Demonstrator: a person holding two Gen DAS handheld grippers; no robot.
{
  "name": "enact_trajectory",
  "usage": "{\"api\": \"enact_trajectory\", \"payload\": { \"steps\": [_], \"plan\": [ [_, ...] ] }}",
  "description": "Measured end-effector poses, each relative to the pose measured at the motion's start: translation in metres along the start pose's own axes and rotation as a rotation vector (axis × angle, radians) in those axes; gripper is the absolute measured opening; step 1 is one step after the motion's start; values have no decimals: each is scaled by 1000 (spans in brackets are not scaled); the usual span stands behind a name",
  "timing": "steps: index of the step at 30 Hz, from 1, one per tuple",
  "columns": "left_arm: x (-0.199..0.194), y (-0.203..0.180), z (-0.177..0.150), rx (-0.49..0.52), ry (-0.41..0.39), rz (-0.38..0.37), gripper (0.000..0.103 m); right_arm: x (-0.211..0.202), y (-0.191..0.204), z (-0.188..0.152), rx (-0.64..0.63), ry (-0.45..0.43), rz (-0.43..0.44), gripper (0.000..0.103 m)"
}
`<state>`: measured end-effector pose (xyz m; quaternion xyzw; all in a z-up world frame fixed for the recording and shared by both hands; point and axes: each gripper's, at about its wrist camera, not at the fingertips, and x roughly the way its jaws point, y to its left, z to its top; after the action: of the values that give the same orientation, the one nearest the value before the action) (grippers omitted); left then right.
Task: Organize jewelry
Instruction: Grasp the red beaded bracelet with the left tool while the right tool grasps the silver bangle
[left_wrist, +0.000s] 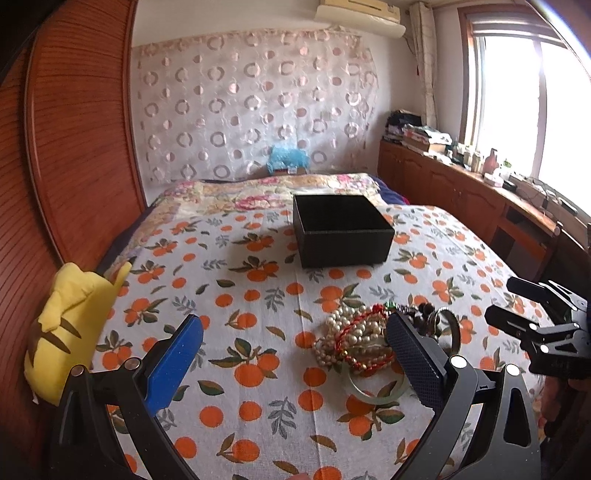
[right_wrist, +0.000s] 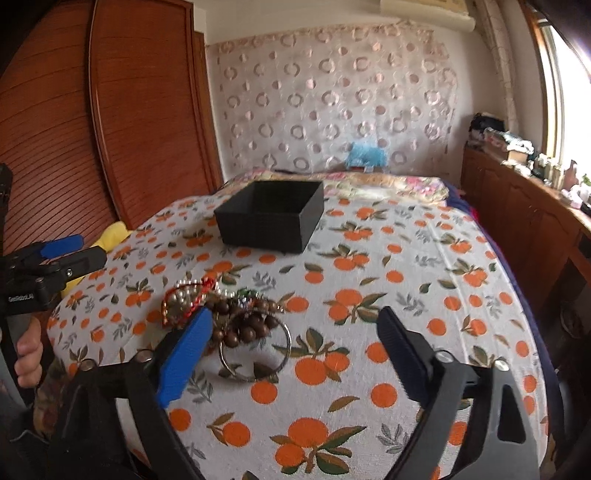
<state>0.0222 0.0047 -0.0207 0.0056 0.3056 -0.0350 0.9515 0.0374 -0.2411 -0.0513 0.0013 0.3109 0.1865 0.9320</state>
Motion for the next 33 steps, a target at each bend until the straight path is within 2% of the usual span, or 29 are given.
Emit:
{"api": "enact_trajectory", "payload": {
  "steps": [2,4,7,11,16,18,21,29,33],
  "plan": [
    [7,1,-3,1,19,-8,96,5,-2,-3,-8,22,15,81],
    [12,2,-6,1,35,-21,96,12,-5,-4,-14,47,24,70],
    [18,2,-9,7,54,-39,96,25,-10,-8,-22,97,47,59],
    [26,2,-12,13,70,-69,96,37,-11,-12,-32,150,117,49],
    [34,-1,-12,21,88,-128,96,51,-4,-15,-50,208,152,30],
    [37,-4,-11,37,95,-147,89,54,0,-16,-65,220,157,25],
    [44,-11,-9,64,114,-181,77,58,4,-19,-75,232,153,24],
    [69,-22,-7,98,196,-250,35,57,2,-19,-76,230,140,10],
    [74,-21,-8,89,214,-261,25,55,-1,-18,-75,226,143,6]
  ]
}}
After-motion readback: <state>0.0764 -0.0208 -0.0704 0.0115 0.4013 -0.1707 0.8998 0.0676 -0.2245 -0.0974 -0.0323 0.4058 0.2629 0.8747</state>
